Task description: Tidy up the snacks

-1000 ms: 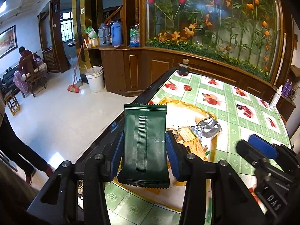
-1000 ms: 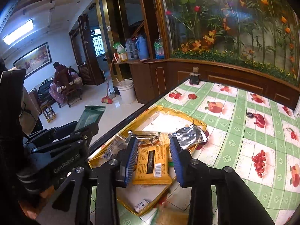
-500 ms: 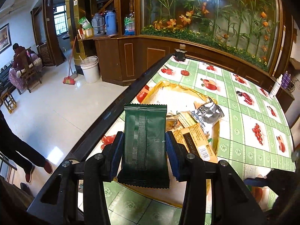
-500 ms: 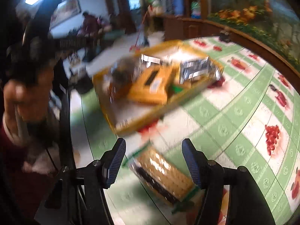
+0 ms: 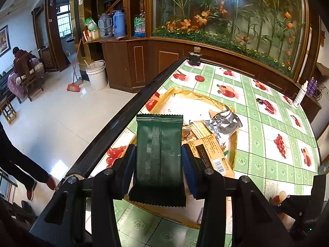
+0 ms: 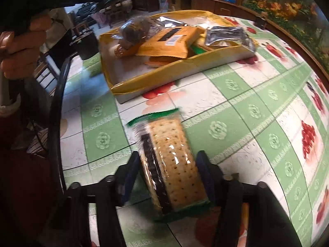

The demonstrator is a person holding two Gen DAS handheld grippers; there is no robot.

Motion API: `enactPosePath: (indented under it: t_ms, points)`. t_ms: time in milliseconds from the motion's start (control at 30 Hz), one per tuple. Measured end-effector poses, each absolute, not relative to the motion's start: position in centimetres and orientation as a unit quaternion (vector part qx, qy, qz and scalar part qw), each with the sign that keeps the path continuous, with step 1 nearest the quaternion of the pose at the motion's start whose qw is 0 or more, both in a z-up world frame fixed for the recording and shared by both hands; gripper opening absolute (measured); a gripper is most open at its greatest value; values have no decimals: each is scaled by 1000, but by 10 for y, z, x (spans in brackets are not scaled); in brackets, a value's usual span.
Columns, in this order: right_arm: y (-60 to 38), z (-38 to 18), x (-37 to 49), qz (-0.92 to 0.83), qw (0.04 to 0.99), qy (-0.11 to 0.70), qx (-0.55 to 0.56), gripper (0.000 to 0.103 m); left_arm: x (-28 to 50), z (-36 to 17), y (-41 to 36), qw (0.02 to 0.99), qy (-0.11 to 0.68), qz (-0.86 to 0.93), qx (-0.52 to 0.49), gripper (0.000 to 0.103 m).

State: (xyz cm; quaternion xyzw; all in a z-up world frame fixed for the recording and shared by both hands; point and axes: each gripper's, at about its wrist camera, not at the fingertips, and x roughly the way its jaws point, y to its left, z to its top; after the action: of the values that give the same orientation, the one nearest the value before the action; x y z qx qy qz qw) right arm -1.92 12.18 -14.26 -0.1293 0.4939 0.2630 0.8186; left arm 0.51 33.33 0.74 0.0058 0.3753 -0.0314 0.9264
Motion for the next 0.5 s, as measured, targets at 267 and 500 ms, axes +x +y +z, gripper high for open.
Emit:
enactPosePath:
  t_ms: [267, 500]
  points:
    - [113, -96, -11, 222, 879, 422, -33, 47, 3, 10, 329, 929, 368, -30, 15, 43]
    - [123, -59, 6, 222, 902, 368, 44, 47, -1, 16, 330, 935, 354, -23, 19, 42]
